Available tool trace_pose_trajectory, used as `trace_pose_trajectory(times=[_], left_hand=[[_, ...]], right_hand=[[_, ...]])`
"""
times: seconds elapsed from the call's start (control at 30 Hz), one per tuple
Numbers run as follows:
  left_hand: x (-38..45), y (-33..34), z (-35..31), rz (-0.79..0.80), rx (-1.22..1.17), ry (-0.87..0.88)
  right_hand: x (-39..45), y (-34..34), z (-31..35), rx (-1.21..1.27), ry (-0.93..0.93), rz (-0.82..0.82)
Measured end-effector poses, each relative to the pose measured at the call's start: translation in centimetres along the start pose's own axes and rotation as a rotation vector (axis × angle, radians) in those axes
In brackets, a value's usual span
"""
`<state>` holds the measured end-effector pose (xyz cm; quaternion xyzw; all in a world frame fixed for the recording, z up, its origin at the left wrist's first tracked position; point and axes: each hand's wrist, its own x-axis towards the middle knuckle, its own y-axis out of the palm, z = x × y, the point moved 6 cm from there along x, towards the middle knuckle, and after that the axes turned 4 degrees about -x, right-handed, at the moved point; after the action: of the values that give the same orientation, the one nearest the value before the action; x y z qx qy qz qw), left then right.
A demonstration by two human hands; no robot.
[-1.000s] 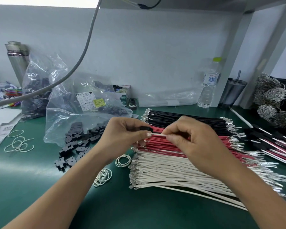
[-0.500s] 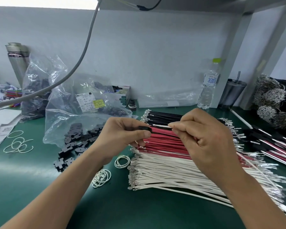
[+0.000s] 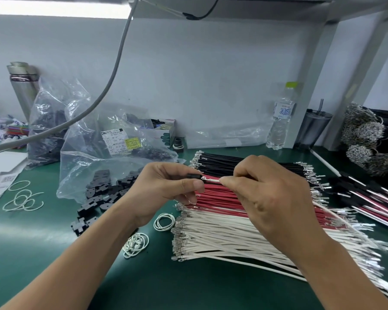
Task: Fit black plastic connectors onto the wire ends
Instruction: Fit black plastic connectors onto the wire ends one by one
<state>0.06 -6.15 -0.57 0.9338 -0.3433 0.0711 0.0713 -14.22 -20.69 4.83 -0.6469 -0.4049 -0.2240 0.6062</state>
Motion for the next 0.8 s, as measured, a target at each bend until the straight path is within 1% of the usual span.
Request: trace_pose_trajectory(times=[0.1, 0.17, 0.3, 0.5, 0.6, 0.67, 0.73, 0.8], left_hand=[[0.1, -0.3, -0.2, -0.002, -0.031, 0.013], [0.1, -0.4, -0.2, -0.003, -0.031, 0.013], [0.0, -0.1, -0.2, 0.029, -0.016, 0.016], [0.0, 0.0, -0.1, -0.021, 0.03, 0.06], [-0.1, 0.1, -0.2, -0.039, 0.076, 0.1], [-0.2, 0.2, -0.4, -0.065, 0.134, 0.135], [-0.2, 0.2, -0.5, -0.095, 0.206, 0.17], [-0.2, 0.0, -0.7, -0.11, 0.228, 0.187]], right_hand=[[0.5, -0.2, 0.4, -0.035, -0.019, -0.004], [0.5, 0.0, 0.3, -0.001, 0.012, 0.001], [0.4, 0.4, -0.6, 0.114, 0.111, 0.019], [0.1, 2.0, -0.9, 0.33, 0.291, 0.03], [-0.4, 2.8, -1.4, 0.501, 0.398, 0.015], [-0.5, 3.0, -1.2, 0.481, 0.389, 0.03], [-0.4, 2.8, -0.5, 0.367, 0.296, 0.046], [-0.4, 3.1, -0.6, 0.356, 0.276, 0.05]])
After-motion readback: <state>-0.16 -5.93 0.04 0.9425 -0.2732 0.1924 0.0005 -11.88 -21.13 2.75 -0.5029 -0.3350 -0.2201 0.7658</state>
